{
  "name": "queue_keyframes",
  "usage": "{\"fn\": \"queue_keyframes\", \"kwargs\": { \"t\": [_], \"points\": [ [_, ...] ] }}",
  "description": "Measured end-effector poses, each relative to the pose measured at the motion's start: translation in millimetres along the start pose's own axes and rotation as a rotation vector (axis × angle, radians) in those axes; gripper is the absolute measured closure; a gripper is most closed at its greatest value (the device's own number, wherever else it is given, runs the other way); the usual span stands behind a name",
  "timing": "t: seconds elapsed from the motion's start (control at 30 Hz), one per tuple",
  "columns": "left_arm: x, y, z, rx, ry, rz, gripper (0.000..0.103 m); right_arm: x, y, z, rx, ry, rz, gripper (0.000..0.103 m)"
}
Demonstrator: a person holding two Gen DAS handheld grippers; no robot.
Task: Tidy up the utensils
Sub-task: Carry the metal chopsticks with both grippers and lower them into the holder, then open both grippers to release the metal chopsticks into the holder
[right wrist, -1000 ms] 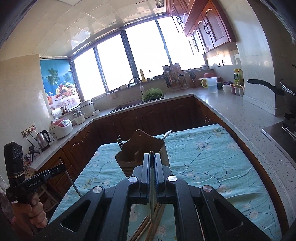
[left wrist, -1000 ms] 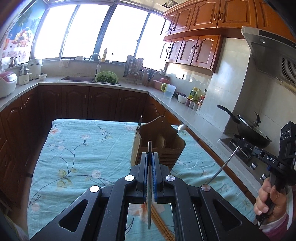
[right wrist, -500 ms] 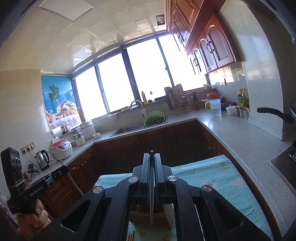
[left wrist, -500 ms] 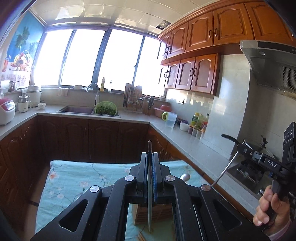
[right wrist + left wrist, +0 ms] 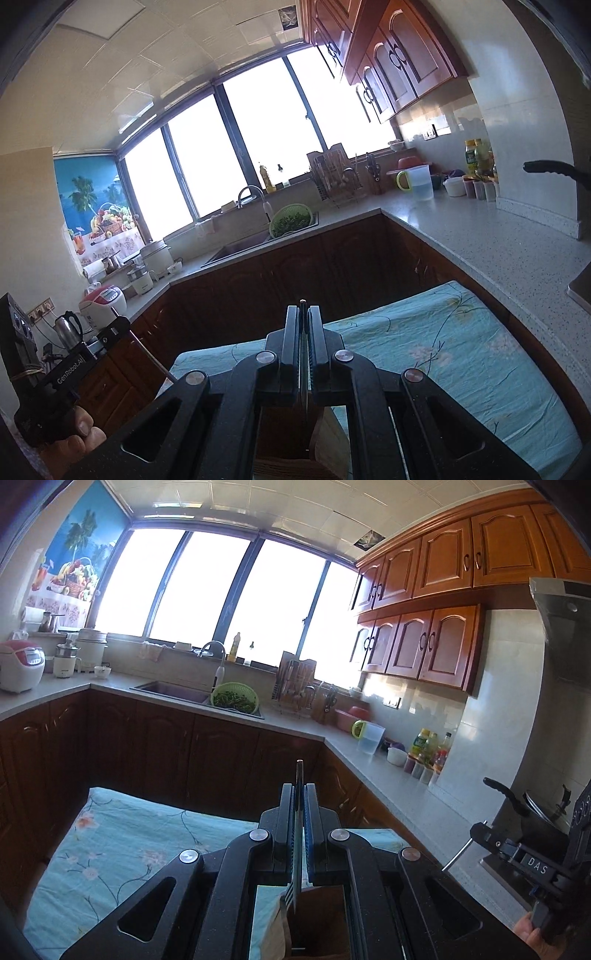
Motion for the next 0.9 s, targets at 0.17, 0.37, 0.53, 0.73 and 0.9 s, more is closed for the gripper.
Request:
{"fn": "queue_keyframes", "kwargs": {
  "t": [0.17, 0.37, 0.53, 0.73, 0.9],
  "points": [
    [5.6, 30.9, -28.1, 0.052, -0.018, 0.015, 0.100, -6.2, 24.6, -16.0, 0.045, 0.013, -0.009, 0.099],
    [8.0, 40.7, -47.8, 0.098, -0.024, 0.010, 0.098, -11.1, 25.0, -15.8, 0.052, 0.023, -0.013, 0.098],
    [8.4, 29.7, -44.0, 0.099, -0.027, 0.005, 0.098, -13.3, 22.6, -17.6, 0.062, 0.023, -0.020, 0.098],
    [13.1, 28.8, -35.2, 0.107, -0.035, -0.008, 0.097, -12.8, 23.1, -18.4, 0.071, 0.025, -0.025, 0.093],
    [17.5, 22.5, -21.1, 0.102, -0.041, 0.003, 0.069, -18.4, 21.3, -11.5, 0.070, 0.013, -0.060, 0.057]
  ]
}}
Point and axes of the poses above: each gripper's, at about its wrist camera, not at the fingertips, and z roughly against the way its jaws point, x to its left, y to its underside, the point moved 7 cm from there along -z, roughly the way its jaws point
